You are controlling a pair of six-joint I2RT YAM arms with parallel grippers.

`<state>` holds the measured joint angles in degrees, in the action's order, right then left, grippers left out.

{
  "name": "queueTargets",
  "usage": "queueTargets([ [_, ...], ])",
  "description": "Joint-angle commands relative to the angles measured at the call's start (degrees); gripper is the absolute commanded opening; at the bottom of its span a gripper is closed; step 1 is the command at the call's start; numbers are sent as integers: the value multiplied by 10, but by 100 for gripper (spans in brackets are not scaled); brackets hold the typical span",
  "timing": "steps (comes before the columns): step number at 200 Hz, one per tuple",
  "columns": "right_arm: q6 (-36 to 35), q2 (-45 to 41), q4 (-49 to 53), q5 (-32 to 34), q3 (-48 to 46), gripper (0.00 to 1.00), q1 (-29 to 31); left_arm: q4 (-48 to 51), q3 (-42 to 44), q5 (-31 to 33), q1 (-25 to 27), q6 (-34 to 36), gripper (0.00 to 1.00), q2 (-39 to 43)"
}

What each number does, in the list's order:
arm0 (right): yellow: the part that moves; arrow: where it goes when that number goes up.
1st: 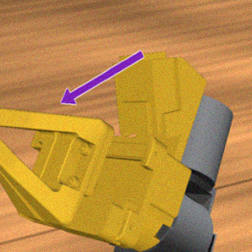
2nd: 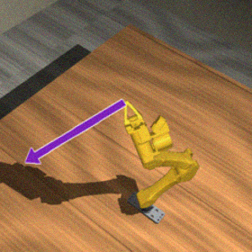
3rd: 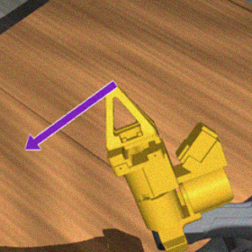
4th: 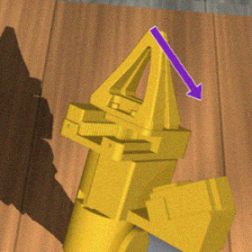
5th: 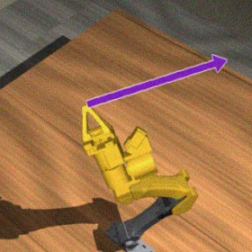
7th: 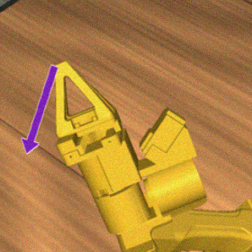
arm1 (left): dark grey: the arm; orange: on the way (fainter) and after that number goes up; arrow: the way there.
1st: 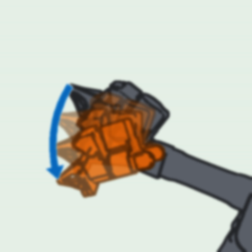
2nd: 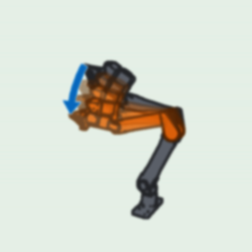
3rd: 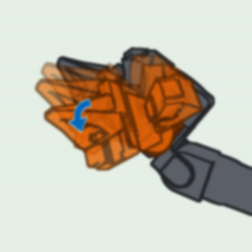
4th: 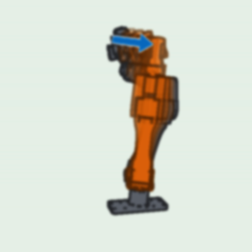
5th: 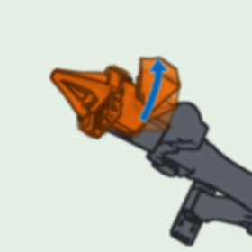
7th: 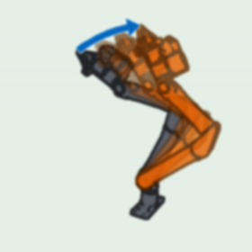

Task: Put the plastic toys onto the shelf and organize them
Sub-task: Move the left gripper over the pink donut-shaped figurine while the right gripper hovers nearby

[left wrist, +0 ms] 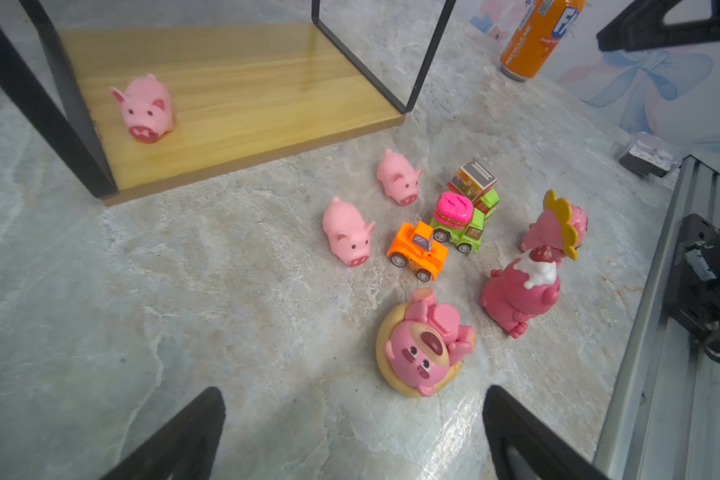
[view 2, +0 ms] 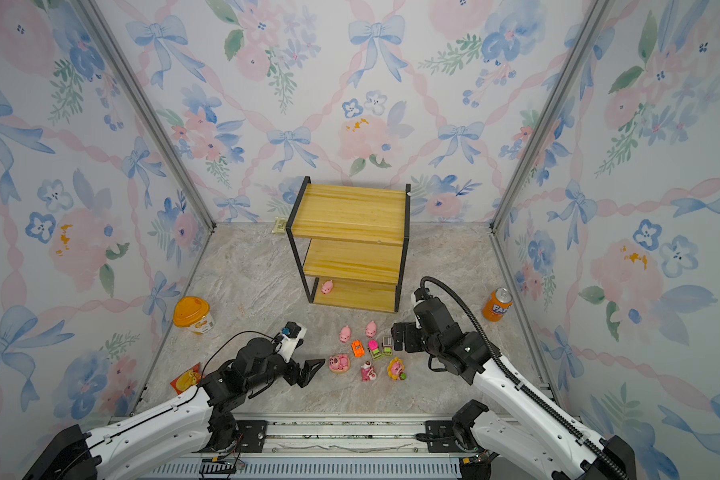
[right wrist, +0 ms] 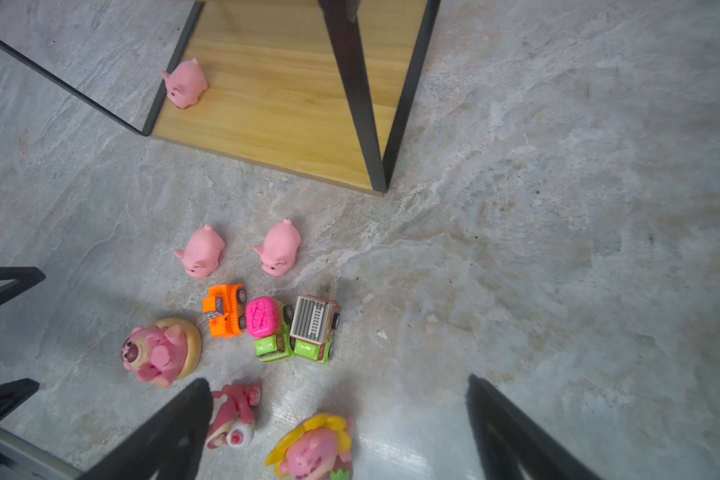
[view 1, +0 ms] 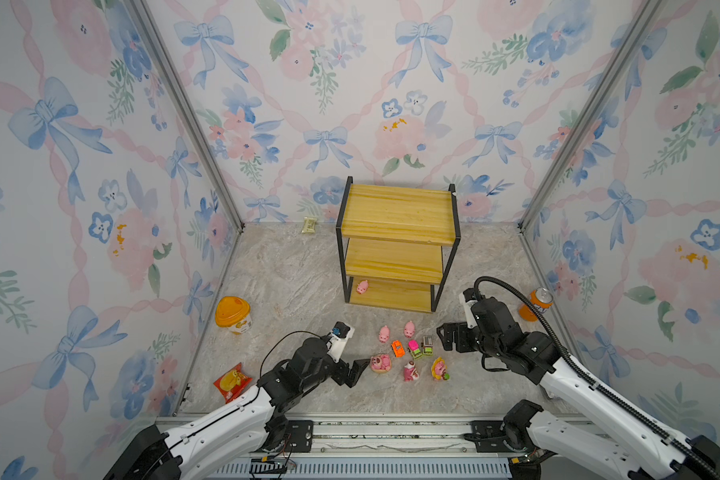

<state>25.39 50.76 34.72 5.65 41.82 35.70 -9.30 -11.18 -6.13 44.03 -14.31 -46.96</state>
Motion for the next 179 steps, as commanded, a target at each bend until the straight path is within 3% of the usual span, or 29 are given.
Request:
queueTargets([
  [1,-28,0,30,-22,30,97,-7,-16,-37,-47,10,26,98,-43],
  [45,-27,-19,27,-36,15,97,-11,-19,-77,-54,25,74,98,-107],
  [75,-20,-29,28,-36,6,97,-13,-23,-87,-94,26,99,98,-132],
  [134,-29,-26,30,-49,2,97,-13,-28,-108,-110,40,107,92,-196],
  [179,-73,-19,19,-156,0,99,-9,-28,-112,-112,46,110,84,-225],
])
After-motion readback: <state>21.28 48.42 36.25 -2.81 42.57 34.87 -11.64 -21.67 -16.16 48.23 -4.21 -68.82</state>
